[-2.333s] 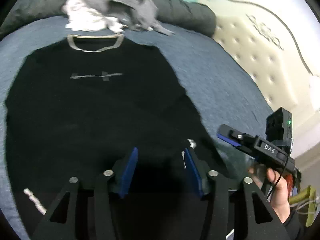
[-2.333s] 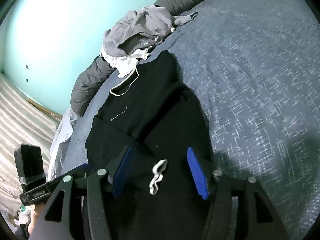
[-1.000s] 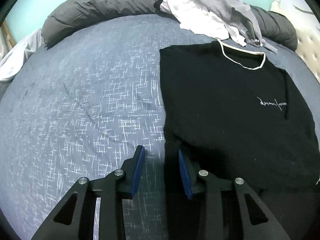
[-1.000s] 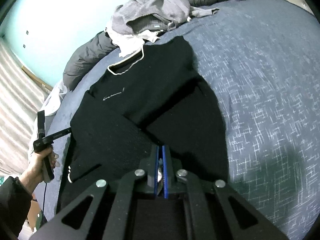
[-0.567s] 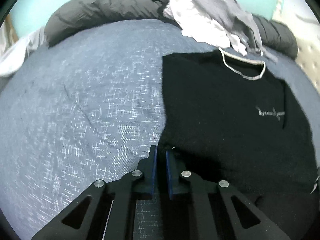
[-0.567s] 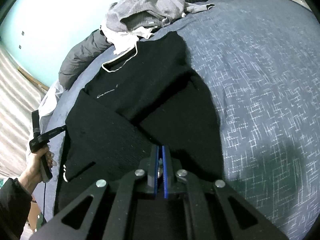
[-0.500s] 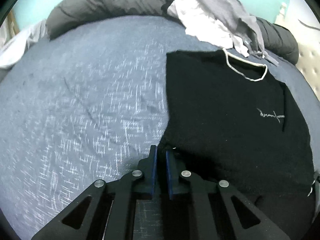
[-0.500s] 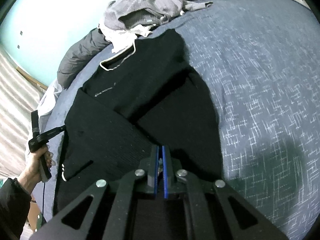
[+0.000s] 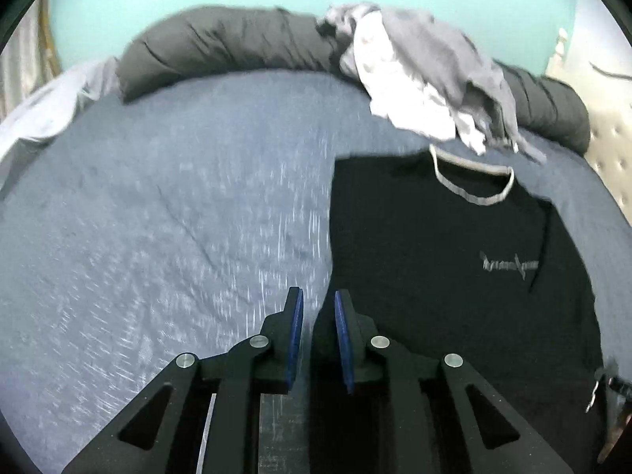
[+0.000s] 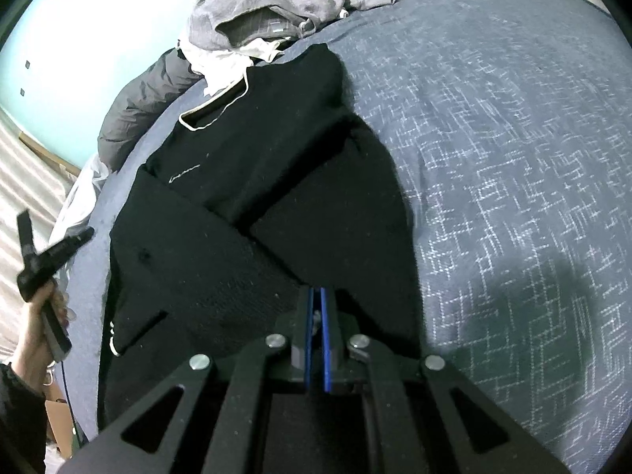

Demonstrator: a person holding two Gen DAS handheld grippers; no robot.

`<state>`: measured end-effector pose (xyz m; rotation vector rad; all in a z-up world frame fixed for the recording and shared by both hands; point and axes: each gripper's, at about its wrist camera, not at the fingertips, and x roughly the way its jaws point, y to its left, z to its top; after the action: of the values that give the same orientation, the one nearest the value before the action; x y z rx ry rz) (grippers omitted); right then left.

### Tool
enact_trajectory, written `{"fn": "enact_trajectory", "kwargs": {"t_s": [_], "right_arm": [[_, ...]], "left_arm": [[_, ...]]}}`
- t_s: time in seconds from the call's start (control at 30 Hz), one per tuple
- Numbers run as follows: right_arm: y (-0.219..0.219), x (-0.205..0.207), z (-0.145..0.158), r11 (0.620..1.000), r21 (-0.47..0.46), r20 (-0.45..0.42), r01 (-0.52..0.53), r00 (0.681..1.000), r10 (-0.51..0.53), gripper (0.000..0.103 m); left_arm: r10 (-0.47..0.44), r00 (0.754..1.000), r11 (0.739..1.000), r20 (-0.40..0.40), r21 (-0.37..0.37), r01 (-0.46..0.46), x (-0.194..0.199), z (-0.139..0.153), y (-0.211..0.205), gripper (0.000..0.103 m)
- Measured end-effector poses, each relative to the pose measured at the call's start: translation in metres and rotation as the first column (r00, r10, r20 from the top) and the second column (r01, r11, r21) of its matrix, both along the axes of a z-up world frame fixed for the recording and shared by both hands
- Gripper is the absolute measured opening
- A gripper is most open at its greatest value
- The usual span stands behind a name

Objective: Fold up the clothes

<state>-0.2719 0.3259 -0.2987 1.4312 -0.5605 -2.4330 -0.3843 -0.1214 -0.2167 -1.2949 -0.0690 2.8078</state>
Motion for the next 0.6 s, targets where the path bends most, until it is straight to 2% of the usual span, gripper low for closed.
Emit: {"fn": "enact_trajectory", "kwargs": {"t_s": [0.13,0.2,0.33,0.43,0.53,0.6], "right_arm": [[0.006,0.000,0.002,0.999,0.018,0.002,0.040,0.999,-0.040,0.004],[0.010,0.001,0.008,0.998,0.029,-0.017,0.064,0.998,-0.063,0.005],[0.011,0.008,0.027,0.994,-0.070,-0.114,0.081,0.990,-0.089,0.006],[-0.021,0.007,0.028,0.996,-0.069,-0.131,-0.048,0.991,0.039,0.007],[-0.052,0.004,0.011,0.990,0.003,-0.063,-0.144,0.988,0.143,0.008],[-0.056,0.002,0.000,0.988,0.039,-0.013,-0.147,0.989,0.148,0.008]], "left_arm": [[-0.113,0.993,0.993,0.017,-0.041,0.114,-0.007,-0.002,0.030,0.019],[-0.159,0.986,0.987,0.047,-0.032,0.160,-0.010,-0.012,0.044,0.019],[-0.188,0.975,0.982,0.116,-0.008,0.190,-0.015,-0.044,0.060,0.019],[-0.182,0.973,0.982,0.140,-0.024,0.187,-0.014,-0.065,0.065,0.019],[-0.177,0.977,0.982,0.123,-0.039,0.183,-0.009,-0.063,0.070,0.019],[-0.168,0.980,0.985,0.106,-0.029,0.172,-0.003,-0.054,0.072,0.019]]}}
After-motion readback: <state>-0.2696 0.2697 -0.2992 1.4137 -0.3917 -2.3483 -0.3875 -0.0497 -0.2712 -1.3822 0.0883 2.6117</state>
